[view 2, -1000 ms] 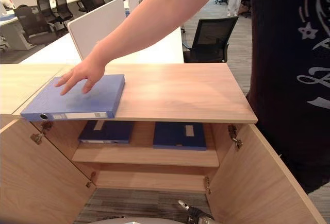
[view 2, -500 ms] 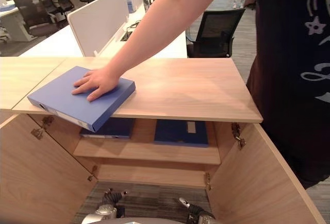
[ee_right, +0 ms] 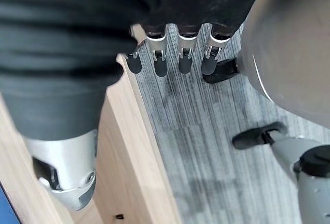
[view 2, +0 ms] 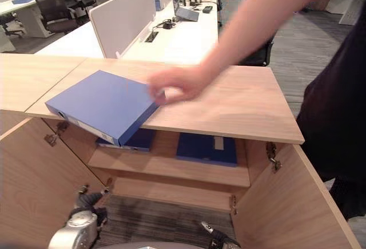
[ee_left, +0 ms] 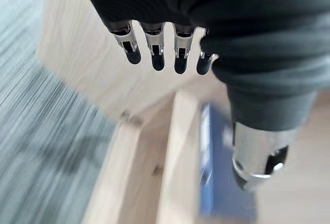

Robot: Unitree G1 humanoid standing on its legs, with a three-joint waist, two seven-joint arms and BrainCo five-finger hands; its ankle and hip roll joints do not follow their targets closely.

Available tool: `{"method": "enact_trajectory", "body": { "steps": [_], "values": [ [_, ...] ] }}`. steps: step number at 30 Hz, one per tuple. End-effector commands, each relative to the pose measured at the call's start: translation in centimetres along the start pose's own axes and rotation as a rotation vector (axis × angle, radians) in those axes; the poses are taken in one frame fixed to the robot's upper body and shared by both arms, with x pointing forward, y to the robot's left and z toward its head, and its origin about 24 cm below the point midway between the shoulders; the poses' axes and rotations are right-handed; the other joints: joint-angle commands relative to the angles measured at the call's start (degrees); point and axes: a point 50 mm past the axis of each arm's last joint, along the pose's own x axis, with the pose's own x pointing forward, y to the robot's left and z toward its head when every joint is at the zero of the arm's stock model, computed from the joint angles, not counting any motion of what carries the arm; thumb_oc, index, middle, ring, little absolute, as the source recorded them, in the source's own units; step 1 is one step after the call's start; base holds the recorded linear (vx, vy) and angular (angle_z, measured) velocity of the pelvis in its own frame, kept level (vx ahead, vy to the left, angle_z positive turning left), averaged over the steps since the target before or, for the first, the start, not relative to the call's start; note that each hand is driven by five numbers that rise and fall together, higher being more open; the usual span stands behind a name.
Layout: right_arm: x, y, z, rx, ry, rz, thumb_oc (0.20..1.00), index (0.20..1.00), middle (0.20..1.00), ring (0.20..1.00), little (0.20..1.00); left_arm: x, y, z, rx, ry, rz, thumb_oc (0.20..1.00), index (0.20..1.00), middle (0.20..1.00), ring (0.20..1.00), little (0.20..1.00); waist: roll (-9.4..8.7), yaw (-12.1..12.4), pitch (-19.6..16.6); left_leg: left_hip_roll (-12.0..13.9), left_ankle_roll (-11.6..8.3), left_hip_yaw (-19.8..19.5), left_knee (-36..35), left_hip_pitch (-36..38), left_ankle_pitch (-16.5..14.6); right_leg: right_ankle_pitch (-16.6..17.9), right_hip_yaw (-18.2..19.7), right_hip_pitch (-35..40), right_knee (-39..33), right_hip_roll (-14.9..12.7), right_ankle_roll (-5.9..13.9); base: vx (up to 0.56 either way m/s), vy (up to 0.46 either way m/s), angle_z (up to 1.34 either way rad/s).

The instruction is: Put the empty folder in the office cabinet

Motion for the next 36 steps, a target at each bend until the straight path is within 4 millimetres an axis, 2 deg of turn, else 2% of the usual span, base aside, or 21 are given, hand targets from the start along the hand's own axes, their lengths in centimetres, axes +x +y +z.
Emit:
{"method": "enact_trajectory", "body": {
  "steps": [1,5,6,9,10,11,12,13,14,15,16,17,19,23,28,30,36],
  "values": [
    [-0.1,1.1,-5.1,0.009,0.18,0.021,1.0,1.0,1.0,1.0,1.0,0.7,6.2,1.8,0.032,-0.074,0.322,1.0,1.0,1.0,1.0,1.0,-2.62,0.75,-3.08,-1.3,1.21,-2.68,0.17,-0.5,-2.72,-1.49,-0.95,-1.03,0.36,0.72,-0.87,0.02,-0.017,0.1],
    [-0.1,1.5,-5.5,0.008,0.181,0.039,1.0,1.0,1.0,1.0,1.0,-0.2,10.2,4.6,-0.006,-0.209,0.534,1.0,1.0,1.0,1.0,1.0,-2.82,1.14,-3.33,-1.25,1.19,-3.0,0.17,-0.52,-2.94,-1.7,-1.17,-1.0,0.36,0.72,-0.82,0.02,-0.015,0.13],
    [-0.1,1.5,-5.5,0.007,0.181,0.039,1.0,1.0,1.0,1.0,1.0,-0.2,10.2,4.6,-0.005,-0.21,0.534,1.0,1.0,1.0,1.0,1.0,-2.85,1.1,-3.31,-1.25,1.19,-3.01,0.17,-0.51,-2.94,-1.71,-1.18,-0.99,0.36,0.72,-0.82,0.01,-0.005,0.04],
    [-0.2,1.6,-5.9,0.007,0.188,0.049,1.0,1.0,1.0,1.0,1.0,-1.0,12.4,6.9,-0.011,-0.37,0.673,1.0,1.0,1.0,1.0,1.0,-2.95,1.31,-3.31,-1.24,1.18,-3.18,0.17,-0.46,-3.06,-1.89,-1.35,-0.86,0.36,0.74,-0.78,0.0,0.0,0.0],
    [-0.2,1.7,-6.3,0.051,0.2,0.057,1.0,1.0,1.0,1.0,1.0,-2.0,14.6,9.6,0.047,-0.568,0.837,1.0,1.0,1.0,1.0,1.0,-2.96,1.28,-3.31,-1.19,1.22,-3.27,0.17,-0.25,-3.24,-1.92,-1.38,-0.76,0.36,0.78,-0.82,0.0,0.0,0.0],
    [-0.2,1.8,-6.4,0.052,0.2,0.059,1.0,1.0,1.0,1.0,1.0,-2.0,14.6,9.6,0.048,-0.571,0.837,1.0,1.0,1.0,1.0,1.0,-3.05,1.28,-3.29,-1.19,1.21,-3.28,0.17,-0.24,-3.25,-1.94,-1.39,-0.74,0.36,0.77,-0.82,0.0,0.0,0.0],
    [-0.3,1.8,-6.6,0.055,0.209,0.059,1.0,1.0,1.0,1.0,1.0,-2.4,15.2,10.5,0.068,-0.638,0.88,1.0,1.0,1.0,1.0,1.0,-3.06,1.28,-3.29,-1.21,1.21,-3.3,0.17,-0.18,-3.29,-1.93,-1.44,-0.7,0.36,0.8,-0.85,0.0,0.0,0.0],
    [-0.3,1.8,-6.7,0.062,0.214,0.061,1.0,1.0,1.0,1.0,1.0,-3.1,15.7,11.7,0.092,-0.719,0.923,1.0,1.0,1.0,1.0,1.0,-3.11,1.25,-3.33,-1.23,1.23,-3.31,0.17,-0.11,-3.35,-1.95,-1.43,-0.68,0.36,0.86,-0.88,0.0,0.0,0.0],
    [-0.3,1.7,-6.9,0.07,0.216,0.06,1.0,1.0,1.0,1.0,1.0,-4.5,16.7,13.6,0.154,-0.883,1.02,1.0,1.0,1.0,1.0,1.0,-3.08,1.23,-3.34,-1.16,1.31,-3.25,0.17,0.0,-3.44,-1.95,-1.38,-0.7,0.36,0.92,-0.97,0.02,-0.013,0.04],
    [-0.4,1.7,-7.1,0.072,0.219,0.059,1.0,1.0,1.0,1.0,1.0,-5.3,16.8,14.3,0.15,-0.952,1.045,1.0,1.0,1.0,1.0,1.0,-3.18,1.23,-3.36,-1.14,1.34,-3.27,0.17,0.02,-3.46,-1.93,-1.4,-0.71,0.36,0.95,-1.0,0.01,-0.011,0.03],
    [-0.4,1.8,-7.1,0.073,0.22,0.06,1.0,1.0,1.0,1.0,1.0,-5.3,16.8,14.4,0.151,-0.954,1.046,1.0,1.0,1.0,1.0,1.0,-3.28,1.23,-3.37,-1.14,1.34,-3.25,0.17,0.03,-3.46,-1.94,-1.38,-0.7,0.36,0.94,-1.01,0.0,0.0,0.0],
    [-0.4,1.7,-7.4,0.068,0.229,0.056,1.0,1.0,1.0,1.0,1.0,-6.2,16.5,15.2,0.168,-1.064,1.07,1.0,1.0,1.0,1.0,1.0,-3.3,1.16,-3.4,-1.11,1.37,-3.3,0.17,0.02,-3.45,-1.88,-1.4,-0.7,0.36,0.92,-1.06,0.0,0.0,0.0],
    [-0.4,1.6,-7.5,0.065,0.23,0.053,1.0,1.0,1.0,1.0,1.0,-6.5,15.5,15.6,0.223,-1.178,1.068,1.0,1.0,1.0,1.0,1.0,-3.36,1.03,-3.44,-1.11,1.45,-3.26,0.17,-0.04,-3.42,-1.83,-1.41,-0.74,0.36,0.89,-1.08,0.0,0.0,0.0],
    [-0.4,1.6,-7.5,0.071,0.238,0.052,1.0,1.0,1.0,1.0,1.0,-6.4,13.2,15.7,0.307,-1.33,0.963,1.0,1.0,1.0,1.0,1.0,-3.4,0.92,-3.57,-1.23,1.64,-3.14,0.17,-0.1,-3.36,-1.62,-1.25,-0.94,0.36,0.88,-1.1,0.0,0.0,0.0],
    [-0.5,1.2,-7.4,0.067,0.243,0.047,1.0,1.0,1.0,1.0,1.0,-6.0,12.0,16.2,0.475,-1.412,0.872,1.0,1.0,1.0,1.0,1.0,-3.32,0.8,-3.73,-1.19,1.73,-3.01,0.17,-0.06,-3.39,-1.62,-1.23,-0.95,0.36,0.96,-1.12,0.0,0.002,-0.01],
    [-0.5,0.8,-7.3,0.058,0.245,0.041,1.0,1.0,1.0,1.0,1.0,-5.9,11.0,17.1,0.582,-1.476,0.782,1.0,1.0,1.0,1.0,1.0,-3.21,0.62,-3.78,-1.13,1.78,-2.85,0.17,-0.03,-3.4,-1.59,-1.09,-0.97,0.36,0.99,-1.17,0.0,0.0,0.0],
    [-0.5,0.5,-7.1,0.054,0.242,0.038,1.0,1.0,1.0,1.0,1.0,-6.4,9.6,18.4,0.669,-1.571,0.677,1.0,1.0,1.0,1.0,1.0,-3.13,0.41,-3.99,-1.07,1.76,-2.59,0.17,0.01,-3.5,-1.51,-1.04,-1.16,0.36,0.94,-1.13,0.0,0.002,-0.01]
  ]
}}
